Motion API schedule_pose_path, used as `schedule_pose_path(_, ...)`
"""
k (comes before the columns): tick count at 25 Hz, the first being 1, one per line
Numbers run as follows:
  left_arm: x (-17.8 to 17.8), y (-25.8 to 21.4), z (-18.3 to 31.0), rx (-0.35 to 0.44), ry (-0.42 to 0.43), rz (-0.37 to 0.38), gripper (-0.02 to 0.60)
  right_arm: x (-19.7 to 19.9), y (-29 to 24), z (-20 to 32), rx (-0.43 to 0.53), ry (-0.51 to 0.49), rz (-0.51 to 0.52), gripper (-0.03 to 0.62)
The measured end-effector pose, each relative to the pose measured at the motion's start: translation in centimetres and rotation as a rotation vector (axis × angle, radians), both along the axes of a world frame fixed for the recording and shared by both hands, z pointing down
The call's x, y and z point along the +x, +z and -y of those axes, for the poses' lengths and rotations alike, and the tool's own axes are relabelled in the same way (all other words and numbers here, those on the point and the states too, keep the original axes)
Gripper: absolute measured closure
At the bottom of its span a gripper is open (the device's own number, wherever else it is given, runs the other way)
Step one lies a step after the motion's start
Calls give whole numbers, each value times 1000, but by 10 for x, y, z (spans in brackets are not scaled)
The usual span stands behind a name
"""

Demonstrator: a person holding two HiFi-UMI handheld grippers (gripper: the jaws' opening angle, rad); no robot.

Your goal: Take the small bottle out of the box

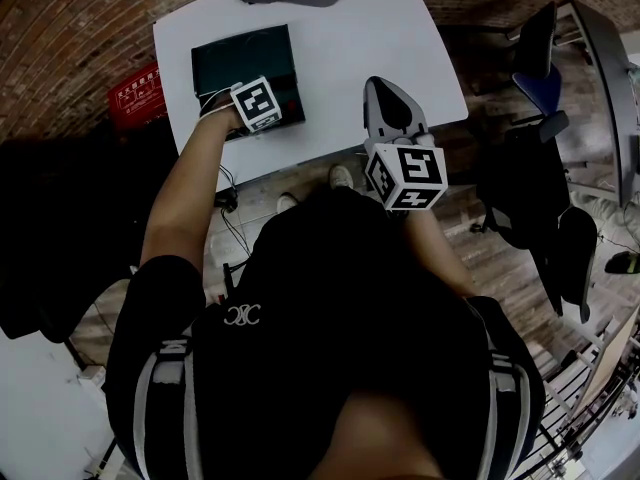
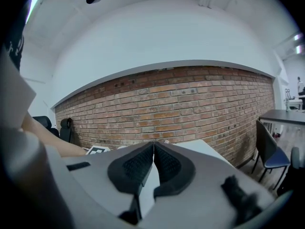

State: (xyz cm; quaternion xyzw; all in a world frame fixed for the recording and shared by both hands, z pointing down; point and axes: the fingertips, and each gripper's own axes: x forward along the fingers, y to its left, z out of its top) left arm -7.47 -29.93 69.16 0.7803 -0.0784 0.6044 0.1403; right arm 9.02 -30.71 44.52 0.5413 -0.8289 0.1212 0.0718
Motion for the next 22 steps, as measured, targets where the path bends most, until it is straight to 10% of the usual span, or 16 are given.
schedule_pose_path(8, 6, 11, 7, 94, 57, 42, 360, 5, 7, -3, -28, 6, 4, 563)
schedule_pose_path(22, 5, 29, 20, 111, -87, -35, 353, 13, 14, -6, -40, 9, -9, 563)
